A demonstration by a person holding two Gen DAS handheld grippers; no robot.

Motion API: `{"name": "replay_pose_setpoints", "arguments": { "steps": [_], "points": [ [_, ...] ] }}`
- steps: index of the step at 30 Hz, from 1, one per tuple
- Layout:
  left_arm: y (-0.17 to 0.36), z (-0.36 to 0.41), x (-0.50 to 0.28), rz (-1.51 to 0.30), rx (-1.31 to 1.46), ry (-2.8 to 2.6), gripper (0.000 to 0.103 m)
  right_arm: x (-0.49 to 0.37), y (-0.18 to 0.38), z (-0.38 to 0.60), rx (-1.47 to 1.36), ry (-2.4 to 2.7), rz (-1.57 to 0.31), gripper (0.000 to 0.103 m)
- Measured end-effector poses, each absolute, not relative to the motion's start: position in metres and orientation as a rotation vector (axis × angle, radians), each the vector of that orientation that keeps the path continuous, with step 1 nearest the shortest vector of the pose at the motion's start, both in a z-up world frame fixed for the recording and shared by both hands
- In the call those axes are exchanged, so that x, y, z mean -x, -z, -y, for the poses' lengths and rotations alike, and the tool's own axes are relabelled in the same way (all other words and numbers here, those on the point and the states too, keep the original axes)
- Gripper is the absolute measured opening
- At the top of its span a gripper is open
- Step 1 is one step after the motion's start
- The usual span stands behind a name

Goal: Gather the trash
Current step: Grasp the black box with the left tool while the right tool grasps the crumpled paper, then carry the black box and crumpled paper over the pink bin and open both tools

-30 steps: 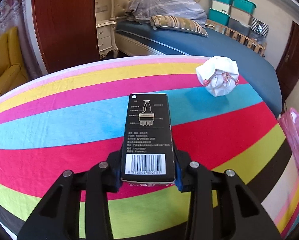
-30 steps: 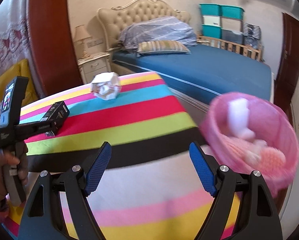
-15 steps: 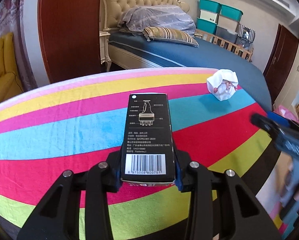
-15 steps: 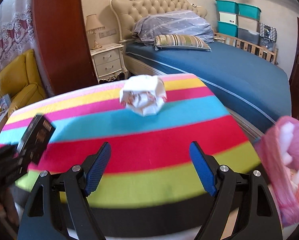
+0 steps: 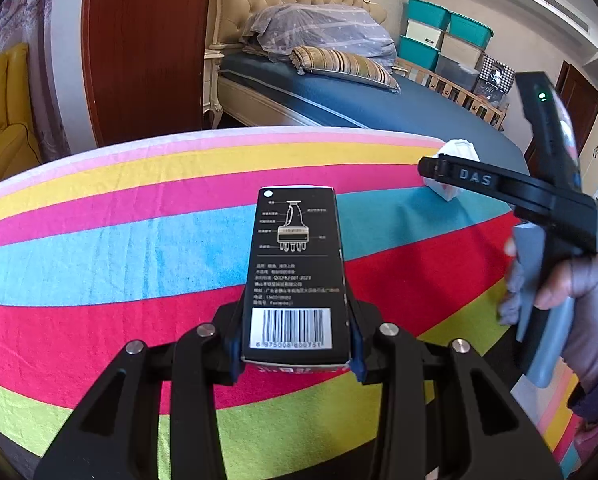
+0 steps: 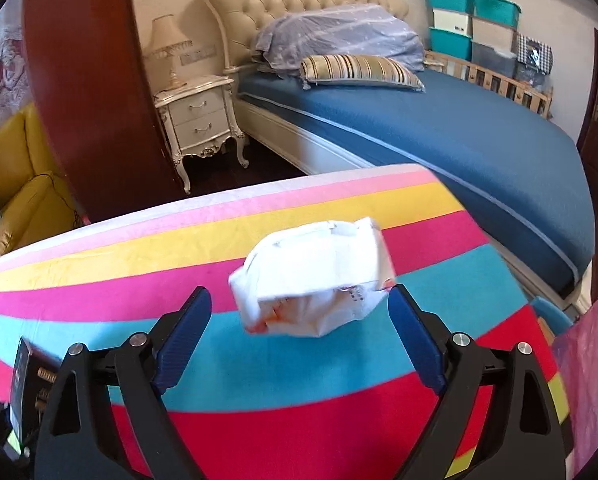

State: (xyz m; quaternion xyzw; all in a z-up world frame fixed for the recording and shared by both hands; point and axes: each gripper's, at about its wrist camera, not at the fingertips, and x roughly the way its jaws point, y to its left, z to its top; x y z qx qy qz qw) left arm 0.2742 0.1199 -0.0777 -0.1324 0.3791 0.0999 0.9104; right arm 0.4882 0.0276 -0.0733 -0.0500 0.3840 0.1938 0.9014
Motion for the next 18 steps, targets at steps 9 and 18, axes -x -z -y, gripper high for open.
{"name": "replay_pose_setpoints", "arguments": {
  "steps": [9,18],
  "points": [
    [0.080,-0.123,-0.273,-0.786,0.284,-0.207,0.038,-0.480,0.070,-0.021,0.126,-0.424,-0.755,0.071],
    [0.077,-0.117,-0.271,-0.766,0.256,-0.214,0.038,-0.411,0.059,0.005,0.096,-0.511,-0.743,0.071]
  ]
}}
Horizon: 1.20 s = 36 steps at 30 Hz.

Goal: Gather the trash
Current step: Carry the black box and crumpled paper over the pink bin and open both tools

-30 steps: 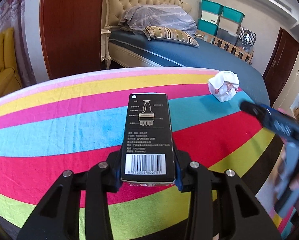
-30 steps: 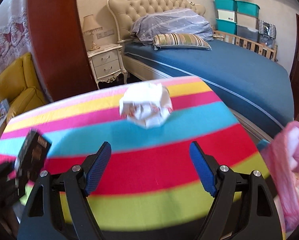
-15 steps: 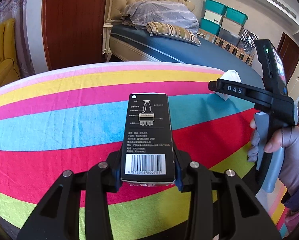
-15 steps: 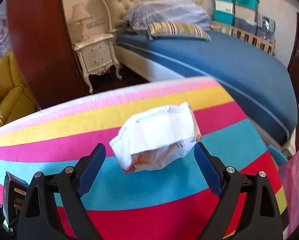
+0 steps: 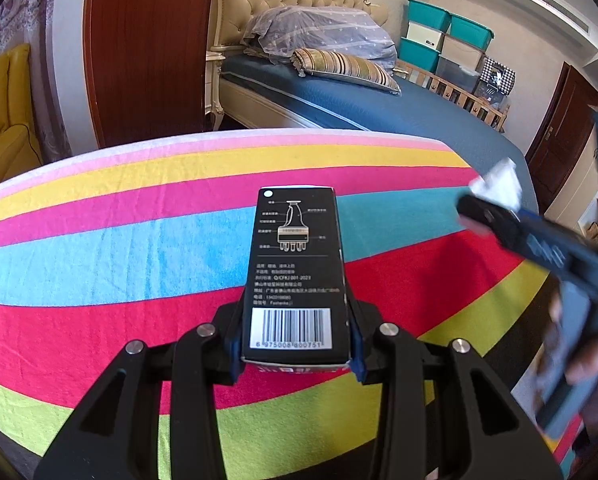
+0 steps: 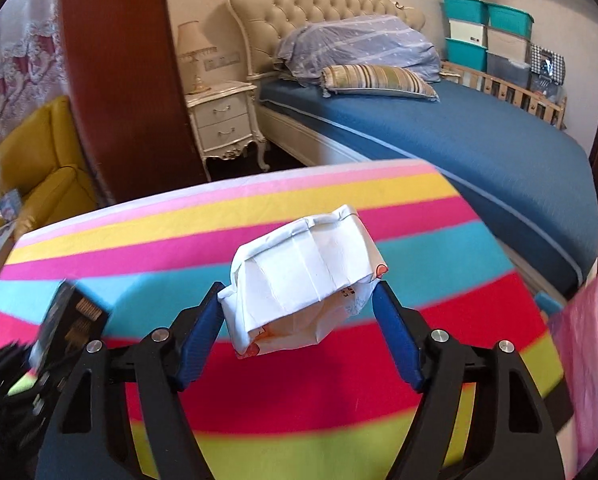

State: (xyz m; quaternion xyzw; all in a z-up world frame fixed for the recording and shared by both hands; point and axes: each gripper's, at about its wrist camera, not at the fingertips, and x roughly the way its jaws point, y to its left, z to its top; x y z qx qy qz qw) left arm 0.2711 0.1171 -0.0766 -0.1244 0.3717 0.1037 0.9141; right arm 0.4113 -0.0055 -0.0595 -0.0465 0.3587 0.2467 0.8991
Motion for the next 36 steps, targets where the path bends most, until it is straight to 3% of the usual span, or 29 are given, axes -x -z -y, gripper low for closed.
{"name": "replay_pose_setpoints", "arguments": {
  "steps": [19,36],
  "points": [
    [0.060,-0.044,-0.237,-0.728,0.127,-0.048,0.038,-0.284,0.049,0.072,0.154,-0.507,-0.675,0.071],
    [0.062,0.045,-0.216,-0.716,-0.072,0.053,0.038,-0.255,0.046,0.166,0.070,-0.404,-0.635,0.071]
  ]
}}
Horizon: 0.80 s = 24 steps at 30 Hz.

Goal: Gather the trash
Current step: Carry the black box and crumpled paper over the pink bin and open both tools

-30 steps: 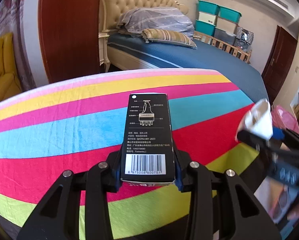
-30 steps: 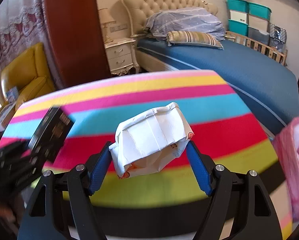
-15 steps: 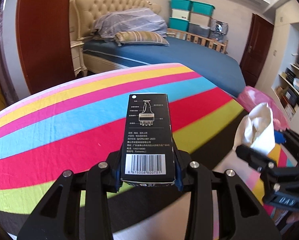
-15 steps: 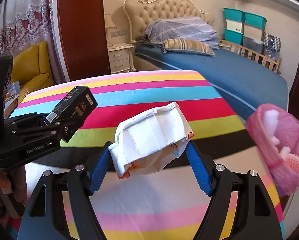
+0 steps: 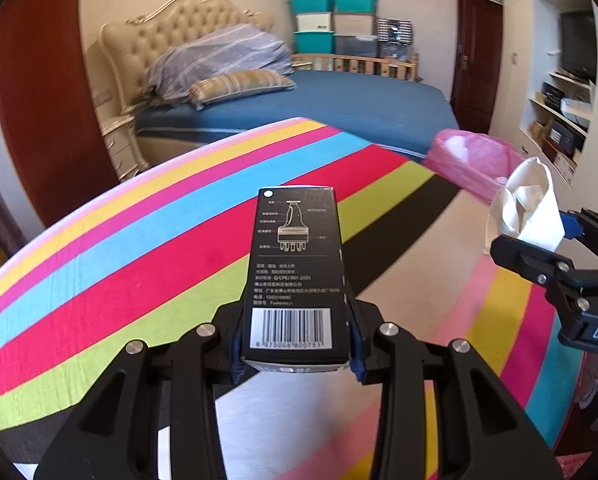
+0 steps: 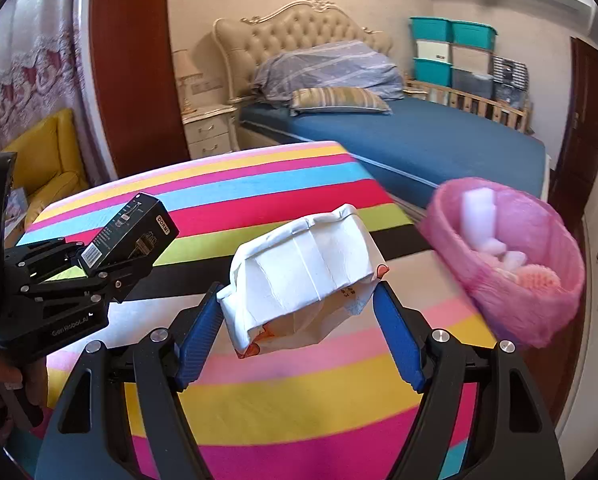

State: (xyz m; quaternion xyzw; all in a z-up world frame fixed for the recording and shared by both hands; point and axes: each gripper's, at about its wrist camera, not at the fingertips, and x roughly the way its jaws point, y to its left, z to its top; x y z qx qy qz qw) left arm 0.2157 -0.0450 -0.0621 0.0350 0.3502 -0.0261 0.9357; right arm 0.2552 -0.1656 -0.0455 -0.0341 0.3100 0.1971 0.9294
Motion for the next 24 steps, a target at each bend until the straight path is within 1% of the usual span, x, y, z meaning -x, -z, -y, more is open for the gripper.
{"name": "replay_pose_setpoints", "arguments": {
  "steps": [24],
  "points": [
    [0.045,0.159,-0.265,-0.666,-0.175,0.262,0.038,-0.259,0.031,0.275,-0.003,-0.233,-0.545,0.072]
  ]
}}
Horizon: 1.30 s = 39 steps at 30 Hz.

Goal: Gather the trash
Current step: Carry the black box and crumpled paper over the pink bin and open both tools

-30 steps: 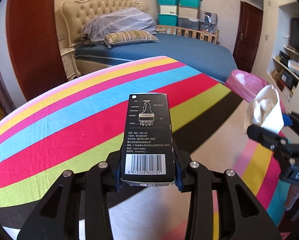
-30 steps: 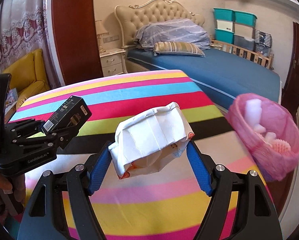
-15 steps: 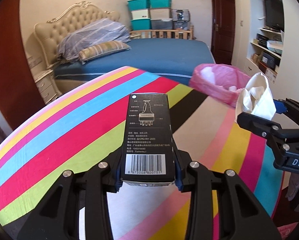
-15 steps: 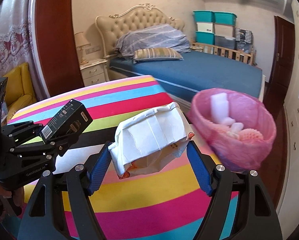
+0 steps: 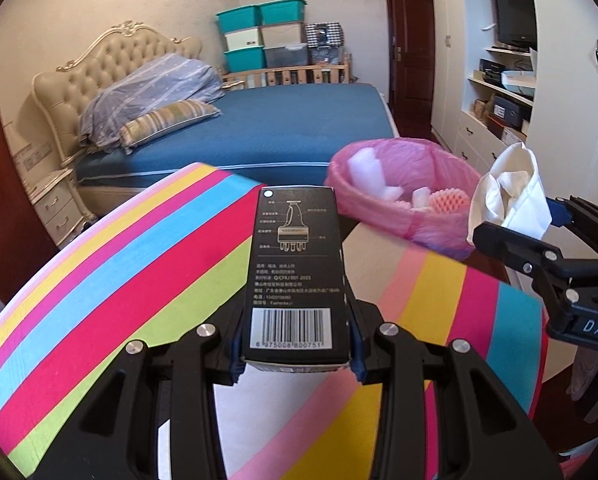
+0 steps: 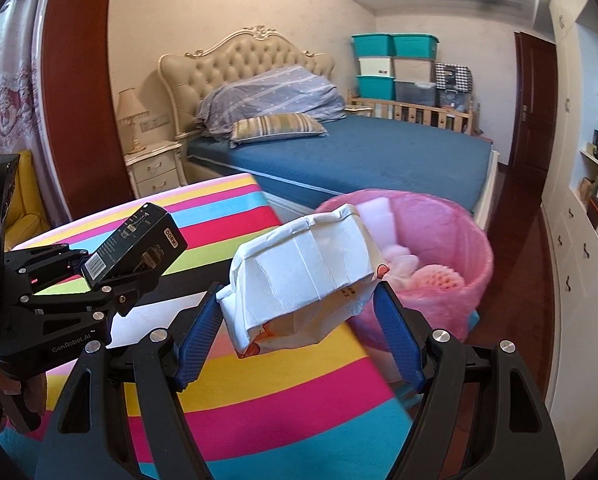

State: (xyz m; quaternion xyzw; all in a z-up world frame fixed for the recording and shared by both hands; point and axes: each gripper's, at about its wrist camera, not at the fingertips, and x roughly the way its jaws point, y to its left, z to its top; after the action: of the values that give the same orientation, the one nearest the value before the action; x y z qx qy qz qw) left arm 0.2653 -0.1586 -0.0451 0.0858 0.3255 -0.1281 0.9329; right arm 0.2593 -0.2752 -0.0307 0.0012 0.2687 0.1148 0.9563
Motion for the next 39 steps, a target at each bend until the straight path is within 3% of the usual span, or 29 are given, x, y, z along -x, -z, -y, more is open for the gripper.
{"name": "replay_pose_setpoints", "arguments": {
  "steps": [17,35,37,39],
  "points": [
    [0.013,0.241,-0.338,-0.652,-0.185,0.432,0.038,-0.318,0.018,0.352,0.010,-0.161,-0.486,0.073],
    [0.027,0.281,-0.422,-0.700,-0.140,0.441,0.039,-0.403,0.027,0.395,-0.050,-0.254,-0.527,0.076],
    [0.027,0.281,-0.429,-0.689,-0.139,0.456,0.046,-0.412,0.027,0.399,-0.061,-0.300,-0.532,0.083],
    [0.027,0.283,-0.434,-0.676,-0.149,0.443,0.069,-0.415,0.028,0.403,-0.066,-0.297,-0.528,0.085]
  ]
}}
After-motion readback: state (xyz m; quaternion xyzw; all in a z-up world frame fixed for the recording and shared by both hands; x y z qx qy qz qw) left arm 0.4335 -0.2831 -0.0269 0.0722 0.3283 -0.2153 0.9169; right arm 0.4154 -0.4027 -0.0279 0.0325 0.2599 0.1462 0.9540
